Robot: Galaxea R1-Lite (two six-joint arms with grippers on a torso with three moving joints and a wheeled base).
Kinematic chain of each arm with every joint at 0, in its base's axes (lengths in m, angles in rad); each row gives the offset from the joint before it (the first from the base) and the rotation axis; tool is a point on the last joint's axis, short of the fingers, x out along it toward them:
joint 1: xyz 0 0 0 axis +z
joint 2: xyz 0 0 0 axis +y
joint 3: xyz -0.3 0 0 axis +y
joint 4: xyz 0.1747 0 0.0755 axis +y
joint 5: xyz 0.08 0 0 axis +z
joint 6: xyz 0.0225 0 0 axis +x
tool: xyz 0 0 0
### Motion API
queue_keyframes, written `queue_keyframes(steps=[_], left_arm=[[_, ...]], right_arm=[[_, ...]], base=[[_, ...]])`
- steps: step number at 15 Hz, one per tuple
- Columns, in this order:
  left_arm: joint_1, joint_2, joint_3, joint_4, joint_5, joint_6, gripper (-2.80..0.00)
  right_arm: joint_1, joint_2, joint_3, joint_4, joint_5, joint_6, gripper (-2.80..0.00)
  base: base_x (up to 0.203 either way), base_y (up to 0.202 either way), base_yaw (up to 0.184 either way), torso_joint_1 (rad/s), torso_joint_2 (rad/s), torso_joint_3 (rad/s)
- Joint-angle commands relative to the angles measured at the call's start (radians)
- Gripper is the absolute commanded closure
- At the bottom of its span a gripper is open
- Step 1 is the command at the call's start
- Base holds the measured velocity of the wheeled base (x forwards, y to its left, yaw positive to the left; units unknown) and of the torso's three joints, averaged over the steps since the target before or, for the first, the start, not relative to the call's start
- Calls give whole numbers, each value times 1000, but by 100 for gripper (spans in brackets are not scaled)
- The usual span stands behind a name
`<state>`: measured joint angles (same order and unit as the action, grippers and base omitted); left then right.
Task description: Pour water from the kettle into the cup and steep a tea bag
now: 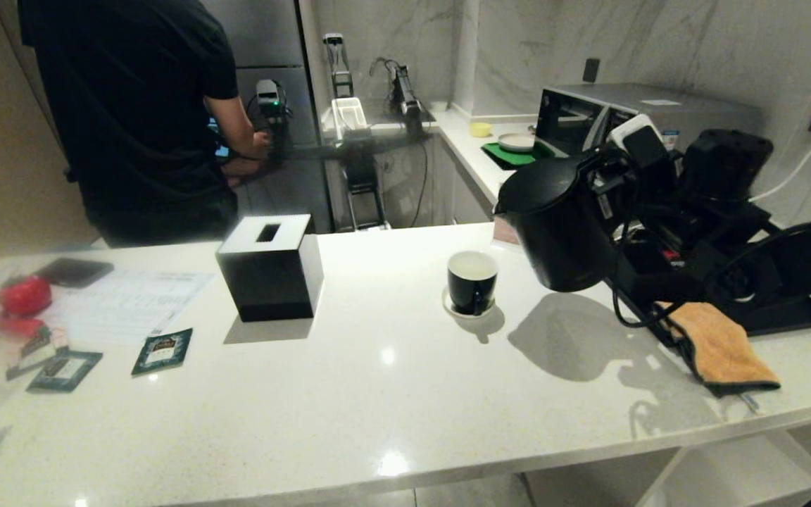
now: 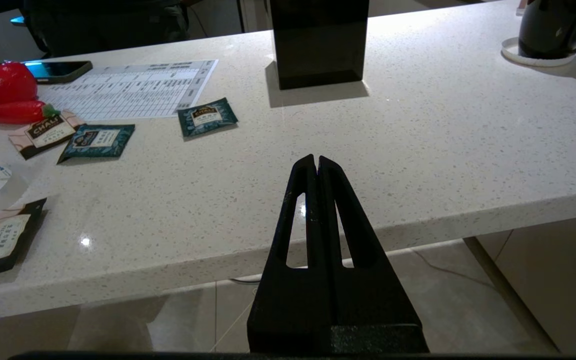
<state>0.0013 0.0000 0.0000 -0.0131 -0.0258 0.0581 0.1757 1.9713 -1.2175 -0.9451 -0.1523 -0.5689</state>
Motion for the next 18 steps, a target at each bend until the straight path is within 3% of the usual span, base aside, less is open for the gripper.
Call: queue_keyframes(steps=[1, 12, 18], left_arm=[[0, 2, 0, -1, 0, 0, 0], [0, 2, 0, -1, 0, 0, 0], [0, 2, 0, -1, 0, 0, 0]], right_arm=[[-22, -54, 31, 0, -2, 70, 0], [-223, -208, 201, 19, -1, 321, 0], [-315, -265, 255, 58, 6, 401, 0]], base=[[0, 0, 0, 0, 0, 0], [0, 0, 0, 0, 0, 0], [0, 0, 0, 0, 0, 0]])
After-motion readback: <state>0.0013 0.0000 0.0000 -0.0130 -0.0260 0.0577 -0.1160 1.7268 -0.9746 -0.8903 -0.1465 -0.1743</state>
